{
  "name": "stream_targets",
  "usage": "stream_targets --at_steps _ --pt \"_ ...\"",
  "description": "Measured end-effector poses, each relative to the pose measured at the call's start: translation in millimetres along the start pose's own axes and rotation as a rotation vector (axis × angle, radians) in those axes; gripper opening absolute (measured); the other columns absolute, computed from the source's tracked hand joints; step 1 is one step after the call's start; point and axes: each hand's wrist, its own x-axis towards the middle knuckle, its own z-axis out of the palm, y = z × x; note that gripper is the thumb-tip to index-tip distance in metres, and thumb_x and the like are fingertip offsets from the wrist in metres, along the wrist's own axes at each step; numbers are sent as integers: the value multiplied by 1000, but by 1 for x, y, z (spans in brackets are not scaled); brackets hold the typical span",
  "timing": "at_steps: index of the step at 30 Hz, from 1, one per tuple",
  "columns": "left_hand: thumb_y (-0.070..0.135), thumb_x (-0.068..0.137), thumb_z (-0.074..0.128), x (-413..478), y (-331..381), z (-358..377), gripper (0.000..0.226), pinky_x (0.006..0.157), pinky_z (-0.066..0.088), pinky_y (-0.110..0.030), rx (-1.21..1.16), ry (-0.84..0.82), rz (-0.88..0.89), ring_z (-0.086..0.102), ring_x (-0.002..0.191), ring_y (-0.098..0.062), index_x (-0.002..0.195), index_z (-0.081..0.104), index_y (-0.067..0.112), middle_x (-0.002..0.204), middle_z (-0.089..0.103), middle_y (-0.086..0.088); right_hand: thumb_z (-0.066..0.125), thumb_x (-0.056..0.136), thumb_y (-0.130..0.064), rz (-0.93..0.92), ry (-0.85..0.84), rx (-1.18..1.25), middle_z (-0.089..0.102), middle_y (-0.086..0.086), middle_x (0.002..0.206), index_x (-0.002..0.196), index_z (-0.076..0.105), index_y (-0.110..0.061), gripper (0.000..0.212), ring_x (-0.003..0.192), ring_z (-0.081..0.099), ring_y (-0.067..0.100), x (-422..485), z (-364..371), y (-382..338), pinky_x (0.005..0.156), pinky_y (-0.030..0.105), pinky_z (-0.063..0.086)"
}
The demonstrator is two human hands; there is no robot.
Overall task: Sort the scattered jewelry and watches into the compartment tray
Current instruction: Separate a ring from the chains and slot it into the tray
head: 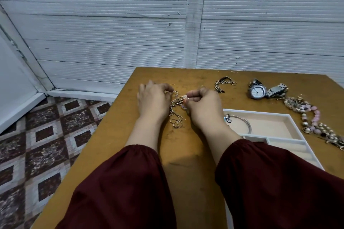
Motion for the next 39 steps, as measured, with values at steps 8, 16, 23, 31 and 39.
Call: stream_targets --at_steps 8,16,23,31,39 --pt "38 88 61 11 2 -6 14 95 26 -38 148 -87 56 34 120 -28 99 70 37 122 52 0 59 83 -9 1 12 -63 67 -2 78 71 59 -26 21 82 67 23 -2 -2 -1 80 35 55" --pt "36 93 51 11 1 0 18 90 22 -38 213 -127 94 31 120 -27 104 66 33 125 50 -2 56 79 -9 68 6 -24 70 4 77 71 60 -24 18 81 67 27 1 0 -1 76 36 56" --pt "35 95 49 11 0 3 23 91 23 -39 226 -141 125 31 119 -28 107 66 26 127 52 1 57 80 -9 59 14 -15 69 4 76 69 59 -25 20 82 68 28 0 1 0 79 39 56" --pt "24 90 59 8 2 0 15 83 23 -33 139 -45 141 38 112 -27 97 71 28 112 61 3 58 82 -9 50 14 -19 69 3 77 69 58 -26 21 81 68 26 2 1 0 79 39 56" --pt "15 84 63 -1 2 -4 11 79 48 -25 -346 19 39 63 85 -17 89 73 18 92 69 -2 59 83 -9 38 10 45 64 -2 71 70 58 -26 22 75 67 26 -3 1 -5 72 38 56"
